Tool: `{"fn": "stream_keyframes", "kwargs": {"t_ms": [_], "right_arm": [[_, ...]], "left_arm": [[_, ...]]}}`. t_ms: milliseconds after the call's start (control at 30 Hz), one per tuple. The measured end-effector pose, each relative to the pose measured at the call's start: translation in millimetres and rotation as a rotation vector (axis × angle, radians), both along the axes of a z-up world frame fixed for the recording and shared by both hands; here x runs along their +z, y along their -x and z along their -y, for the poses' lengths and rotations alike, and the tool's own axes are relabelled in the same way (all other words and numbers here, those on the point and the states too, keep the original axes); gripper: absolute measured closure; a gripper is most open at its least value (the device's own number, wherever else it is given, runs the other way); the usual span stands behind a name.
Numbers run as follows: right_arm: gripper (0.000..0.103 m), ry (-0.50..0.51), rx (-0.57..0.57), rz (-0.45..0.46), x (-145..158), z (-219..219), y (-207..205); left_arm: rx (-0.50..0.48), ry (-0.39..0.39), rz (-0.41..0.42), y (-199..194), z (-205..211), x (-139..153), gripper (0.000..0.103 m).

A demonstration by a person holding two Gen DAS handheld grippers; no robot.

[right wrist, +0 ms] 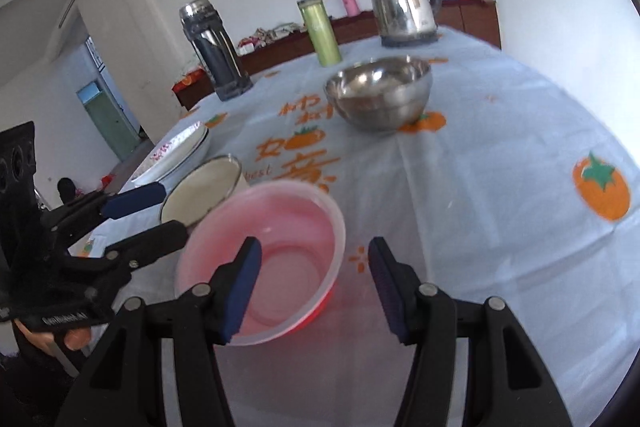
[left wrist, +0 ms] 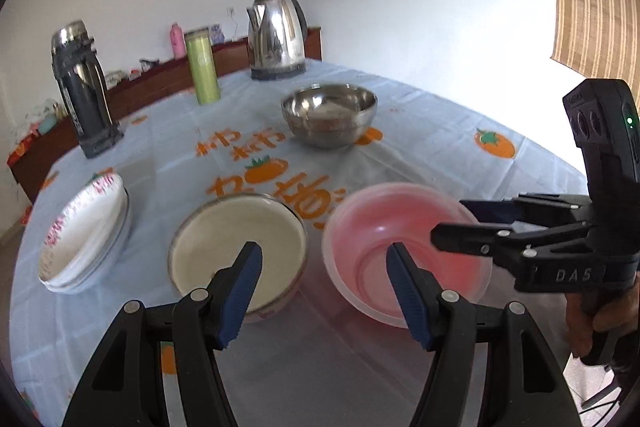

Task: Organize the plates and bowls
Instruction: 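Grasp the rim of the pink plastic bowl with both grippers, then lift the pink bowl with both grippers and carry it over the red bowl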

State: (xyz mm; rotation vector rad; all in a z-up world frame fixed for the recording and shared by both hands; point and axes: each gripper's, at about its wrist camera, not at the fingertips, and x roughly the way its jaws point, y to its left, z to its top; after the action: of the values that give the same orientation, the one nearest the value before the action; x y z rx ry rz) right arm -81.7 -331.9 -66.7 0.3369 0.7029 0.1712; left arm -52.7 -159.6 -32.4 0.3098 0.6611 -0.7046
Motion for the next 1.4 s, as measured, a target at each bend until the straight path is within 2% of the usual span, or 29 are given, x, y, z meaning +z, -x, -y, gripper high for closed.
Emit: {"fn": "stream_keyframes", "kwargs": {"t_ms": [67, 233, 300, 367, 467, 667, 933, 1200, 1400], "right_arm": [[0.059, -0.012, -0.004, -0.028, -5, 0, -1], [0.076, -0.042, -0.038, -0.043, -11, 7, -1], [0.080, -0.045, -0.039, -0.044, -11, 7, 0], [0.086, -0.044, -0.036, -0.043, -10, 7, 1], [0.086, -0.014, -0.041, -0.034, -6, 5, 7], [0.086, 0.022, -0.069, -0.031, 6, 11, 21], [0.086, 0.001, -0.134, 0.036, 30, 29, 17], [0.086, -0.005, -0.163, 0.125, 61, 38, -15], [0.086, 0.005, -0.187, 0.167, 69, 43, -44]], "left_arm": [[0.005, -0.002, -0.023, 0, 4, -5, 0.039], [0.004, 0.004, -0.074, 1, 10, -14, 0.059], [0.003, 0.014, -0.115, -1, 12, -18, 0.066], [-0.017, 0.031, -0.163, -1, 14, -22, 0.069], [-0.024, 0.035, -0.154, 2, 17, -22, 0.070], [-0.047, 0.074, -0.199, -2, 22, -18, 0.084], [-0.053, 0.080, -0.114, -4, 39, 7, 0.086], [-0.003, 0.124, -0.026, -35, 50, 42, 0.086], [0.033, 0.107, 0.029, -60, 64, 54, 0.086]]}}
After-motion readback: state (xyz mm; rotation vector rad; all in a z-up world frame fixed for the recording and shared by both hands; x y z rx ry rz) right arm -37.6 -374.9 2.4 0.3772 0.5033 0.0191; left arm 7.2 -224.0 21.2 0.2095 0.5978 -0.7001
